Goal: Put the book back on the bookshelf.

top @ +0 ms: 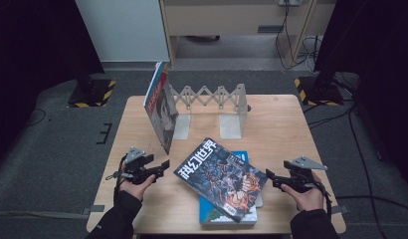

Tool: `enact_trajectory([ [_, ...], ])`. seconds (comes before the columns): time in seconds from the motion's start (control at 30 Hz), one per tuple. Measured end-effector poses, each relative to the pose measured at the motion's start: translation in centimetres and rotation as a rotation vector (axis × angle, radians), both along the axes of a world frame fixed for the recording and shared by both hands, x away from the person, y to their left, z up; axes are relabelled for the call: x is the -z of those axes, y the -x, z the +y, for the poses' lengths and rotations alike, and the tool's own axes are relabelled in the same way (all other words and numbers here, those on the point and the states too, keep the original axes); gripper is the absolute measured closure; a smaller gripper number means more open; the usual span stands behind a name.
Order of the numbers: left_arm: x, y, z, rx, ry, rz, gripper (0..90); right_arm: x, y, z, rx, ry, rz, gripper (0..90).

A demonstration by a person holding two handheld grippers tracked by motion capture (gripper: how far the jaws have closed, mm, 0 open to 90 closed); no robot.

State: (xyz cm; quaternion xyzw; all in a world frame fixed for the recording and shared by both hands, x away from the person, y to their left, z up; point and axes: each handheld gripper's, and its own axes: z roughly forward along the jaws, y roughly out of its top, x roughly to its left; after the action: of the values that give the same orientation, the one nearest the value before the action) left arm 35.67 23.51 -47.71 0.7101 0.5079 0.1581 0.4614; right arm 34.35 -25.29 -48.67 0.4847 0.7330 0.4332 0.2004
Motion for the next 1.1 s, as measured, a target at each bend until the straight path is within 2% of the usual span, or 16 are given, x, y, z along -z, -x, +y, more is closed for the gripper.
enact_trajectory([
  [0.23, 0.9, -0.2, -1.3, 0.044, 0.018, 0.035, 23.4, 0.1, 0.3, 1.0, -0.025, -0.017, 0.017, 19.3],
  [0.53, 2.0, -0.6, -2.5, 0.095, 0.008, 0.086, 22.1, 0.5, 0.3, 2.3, -0.056, -0.016, 0.036, 20.2],
  [0.77, 2.8, -1.0, -3.2, 0.127, 0.021, 0.131, 21.1, 0.8, 0.3, 2.7, -0.075, -0.011, 0.047, 20.5],
  [0.97, 3.4, -1.4, -3.7, 0.160, 0.073, 0.159, 19.0, 1.0, 0.2, 3.0, -0.085, -0.015, 0.062, 20.7],
  [1.1, 3.7, -1.6, -4.0, 0.181, 0.092, 0.167, 18.2, 1.3, 0.2, 3.3, -0.088, -0.014, 0.077, 21.1],
])
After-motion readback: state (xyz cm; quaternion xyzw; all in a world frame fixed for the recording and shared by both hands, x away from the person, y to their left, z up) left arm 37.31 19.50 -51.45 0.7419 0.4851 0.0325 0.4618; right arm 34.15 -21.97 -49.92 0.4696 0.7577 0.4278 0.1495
